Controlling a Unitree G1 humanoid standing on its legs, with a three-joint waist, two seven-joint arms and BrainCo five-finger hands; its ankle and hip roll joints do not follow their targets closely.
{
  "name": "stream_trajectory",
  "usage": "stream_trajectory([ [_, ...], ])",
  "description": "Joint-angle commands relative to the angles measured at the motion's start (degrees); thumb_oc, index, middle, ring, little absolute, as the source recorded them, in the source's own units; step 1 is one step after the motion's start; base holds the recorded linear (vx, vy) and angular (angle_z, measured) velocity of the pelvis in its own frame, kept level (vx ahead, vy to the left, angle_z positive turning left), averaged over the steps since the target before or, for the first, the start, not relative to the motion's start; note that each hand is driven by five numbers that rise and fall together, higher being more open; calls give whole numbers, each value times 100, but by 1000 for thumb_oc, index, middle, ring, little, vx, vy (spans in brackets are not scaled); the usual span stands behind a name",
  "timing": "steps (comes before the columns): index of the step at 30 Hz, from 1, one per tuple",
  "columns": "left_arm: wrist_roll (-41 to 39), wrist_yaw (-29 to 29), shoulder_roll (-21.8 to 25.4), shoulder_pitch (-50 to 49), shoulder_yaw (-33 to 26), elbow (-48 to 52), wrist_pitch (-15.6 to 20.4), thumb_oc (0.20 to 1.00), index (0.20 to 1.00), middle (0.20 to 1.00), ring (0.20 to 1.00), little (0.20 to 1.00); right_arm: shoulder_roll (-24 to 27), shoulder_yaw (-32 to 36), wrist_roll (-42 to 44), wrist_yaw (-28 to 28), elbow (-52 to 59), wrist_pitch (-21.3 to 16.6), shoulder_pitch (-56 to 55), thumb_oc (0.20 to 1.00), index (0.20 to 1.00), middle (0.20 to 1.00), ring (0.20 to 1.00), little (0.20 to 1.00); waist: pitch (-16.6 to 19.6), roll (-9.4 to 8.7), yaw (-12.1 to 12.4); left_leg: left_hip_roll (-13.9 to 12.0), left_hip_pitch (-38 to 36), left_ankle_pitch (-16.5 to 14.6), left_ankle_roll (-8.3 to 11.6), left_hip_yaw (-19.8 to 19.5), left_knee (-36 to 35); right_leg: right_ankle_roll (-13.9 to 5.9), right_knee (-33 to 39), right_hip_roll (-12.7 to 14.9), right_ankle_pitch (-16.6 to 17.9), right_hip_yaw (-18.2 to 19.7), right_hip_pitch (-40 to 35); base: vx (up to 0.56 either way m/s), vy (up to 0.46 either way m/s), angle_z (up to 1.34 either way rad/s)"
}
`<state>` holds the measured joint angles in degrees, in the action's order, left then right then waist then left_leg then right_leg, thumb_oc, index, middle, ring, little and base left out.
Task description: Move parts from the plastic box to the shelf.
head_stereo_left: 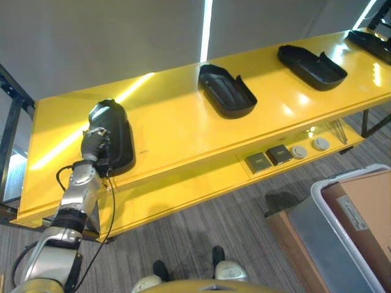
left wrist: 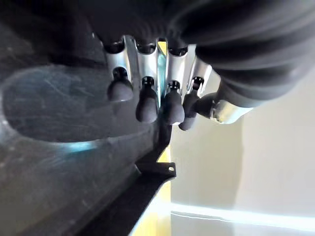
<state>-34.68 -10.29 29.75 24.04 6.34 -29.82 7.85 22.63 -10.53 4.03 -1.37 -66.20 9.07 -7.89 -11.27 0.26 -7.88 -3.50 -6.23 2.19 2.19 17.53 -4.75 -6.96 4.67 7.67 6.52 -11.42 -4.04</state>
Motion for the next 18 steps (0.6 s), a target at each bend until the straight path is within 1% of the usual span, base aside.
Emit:
stream_trajectory([
  [1,167,-239,292,675,-207,342,826,200,200,200,200,200,46,-119,-230,-19,-295,-98,-91,1000,1000,1000,1000,1000,170,1,89,-621,243,-272,214,184,567,-228,-507,237,-655,53,124,6,-2,4],
  [3,269,-435,358,706,-223,676,933,200,200,200,200,200,26,-103,-277,-35,-326,-112,-88,1000,1000,1000,1000,1000,180,6,109,-618,222,-268,216,173,550,-221,-490,239,-652,29,89,0,0,0],
  [5,467,-665,438,749,-249,1286,1037,200,200,200,200,200,1,-112,-383,-70,-386,-174,-72,1000,1000,1000,1000,1000,199,5,147,-623,208,-263,227,165,540,-218,-465,244,-645,-10,49,4,-2,2],
  [6,543,-750,455,763,-263,1609,984,507,507,507,507,507,-20,-117,-405,-95,-417,-187,-56,1000,1000,1000,1000,1000,211,5,170,-619,202,-263,228,155,531,-215,-452,241,-643,-20,33,6,-5,3],
  [7,578,-774,457,762,-263,1727,992,583,583,583,583,583,-26,-124,-414,-102,-429,-193,-47,1000,1000,1000,1000,1000,216,6,181,-616,198,-263,227,149,527,-214,-448,241,-642,-24,28,0,0,0],
  [8,680,-836,472,761,-265,1984,998,1000,1000,1000,1000,1000,-45,-145,-414,-123,-448,-196,-35,1000,1000,1000,1000,1000,227,6,201,-614,192,-263,228,136,517,-214,-440,240,-643,-34,15,0,0,0],
  [9,771,-835,482,749,-310,2556,969,1000,1000,1000,1000,1000,-74,-156,-409,-140,-478,-187,-14,1000,1000,1000,1000,1000,243,3,245,-613,183,-267,235,116,507,-210,-427,240,-649,-59,-11,0,0,0],
  [10,735,-788,476,738,-322,2701,1030,1000,1000,1000,1000,1000,-89,-152,-408,-152,-490,-185,-7,1000,1000,1000,1000,1000,246,5,258,-613,176,-269,235,114,504,-211,-423,242,-649,-69,-21,5,-3,3],
  [13,580,-535,420,655,-388,3339,807,1000,1000,1000,1000,1000,-133,-121,-438,-173,-554,-225,-1,1000,1000,1000,1000,1000,267,2,313,-605,155,-266,236,89,483,-216,-396,241,-642,-102,-60,0,-1,1],
  [15,308,-52,364,521,-406,3825,510,1000,1000,1000,1000,1000,-171,-63,-514,-196,-596,-266,-3,1000,1000,1000,1000,1000,301,0,369,-602,171,-256,236,81,477,-218,-372,244,-623,-131,-62,0,0,0],
  [16,56,402,280,318,-419,4276,122,1000,1000,1000,1000,1000,-203,-7,-580,-194,-606,-287,-13,1000,1000,1000,1000,1000,299,-1,421,-601,178,-258,241,62,480,-230,-362,254,-619,-167,-76,-6,-8,4],
  [17,-45,523,250,255,-426,4379,21,1000,1000,1000,1000,1000,-215,5,-585,-204,-608,-292,-16,1000,1000,1000,1000,1000,295,-2,436,-602,183,-259,243,55,488,-231,-363,257,-619,-176,-79,-12,-7,6],
  [18,-410,790,189,120,-441,4528,-233,1000,1000,1000,1000,1000,-233,22,-590,-225,-609,-296,-23,1000,1000,1000,1000,1000,289,0,465,-600,190,-264,245,39,495,-235,-359,264,-617,-195,-87,-13,-8,8],
])
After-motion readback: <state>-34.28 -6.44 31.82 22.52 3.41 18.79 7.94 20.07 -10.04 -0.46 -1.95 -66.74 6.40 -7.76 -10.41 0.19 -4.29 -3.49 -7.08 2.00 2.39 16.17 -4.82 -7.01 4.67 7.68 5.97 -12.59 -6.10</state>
